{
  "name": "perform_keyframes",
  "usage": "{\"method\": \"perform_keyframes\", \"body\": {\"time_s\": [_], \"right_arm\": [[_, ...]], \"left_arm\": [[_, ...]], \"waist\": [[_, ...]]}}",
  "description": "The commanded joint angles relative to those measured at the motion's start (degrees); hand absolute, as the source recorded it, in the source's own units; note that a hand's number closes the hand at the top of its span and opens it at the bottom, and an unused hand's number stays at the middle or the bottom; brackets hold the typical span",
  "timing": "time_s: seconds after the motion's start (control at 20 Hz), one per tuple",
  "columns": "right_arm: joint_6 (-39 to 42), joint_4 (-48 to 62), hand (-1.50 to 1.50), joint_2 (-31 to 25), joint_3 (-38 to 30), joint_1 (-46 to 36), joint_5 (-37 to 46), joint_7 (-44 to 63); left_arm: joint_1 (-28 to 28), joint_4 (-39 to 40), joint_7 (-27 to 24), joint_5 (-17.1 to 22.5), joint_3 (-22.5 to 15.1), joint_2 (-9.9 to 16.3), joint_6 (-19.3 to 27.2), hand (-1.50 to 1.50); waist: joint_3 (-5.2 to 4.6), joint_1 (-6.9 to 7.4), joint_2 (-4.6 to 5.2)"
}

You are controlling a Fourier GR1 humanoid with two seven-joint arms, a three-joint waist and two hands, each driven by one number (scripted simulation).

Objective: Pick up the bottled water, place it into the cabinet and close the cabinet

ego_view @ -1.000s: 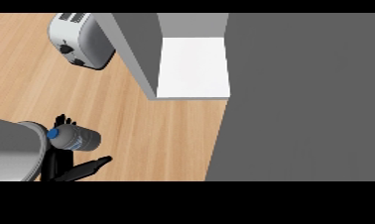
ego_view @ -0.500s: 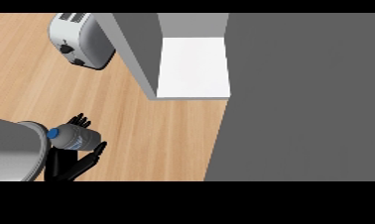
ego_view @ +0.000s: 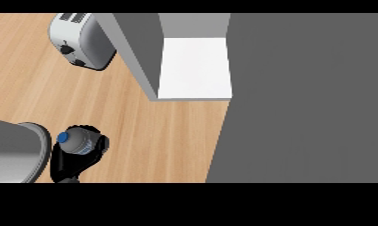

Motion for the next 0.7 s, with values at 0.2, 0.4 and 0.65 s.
{"method": "perform_keyframes", "body": {"time_s": [0.2, 0.4, 0.65], "right_arm": [[0.5, -5.3, -1.50, -2.7, -0.4, 1.1, 2.6, 0.4], [-0.4, -5.0, -1.50, -2.3, 1.0, 3.5, 4.5, -2.3], [0.3, -6.6, -1.50, -1.3, -3.9, -1.3, 1.1, 4.7]], "left_arm": [[-4.2, 1.5, 2.1, -2.0, -8.3, -5.1, 1.0, 1.50], [-3.0, 1.1, 0.3, 2.6, -11.6, -5.2, 2.0, 1.50], [1.2, -10.5, 3.6, 5.5, -17.8, -5.2, 6.1, 1.50]], "waist": [[0.00, -0.24, 0.00], [0.01, -0.07, -0.03], [0.03, 0.48, -0.05]]}}
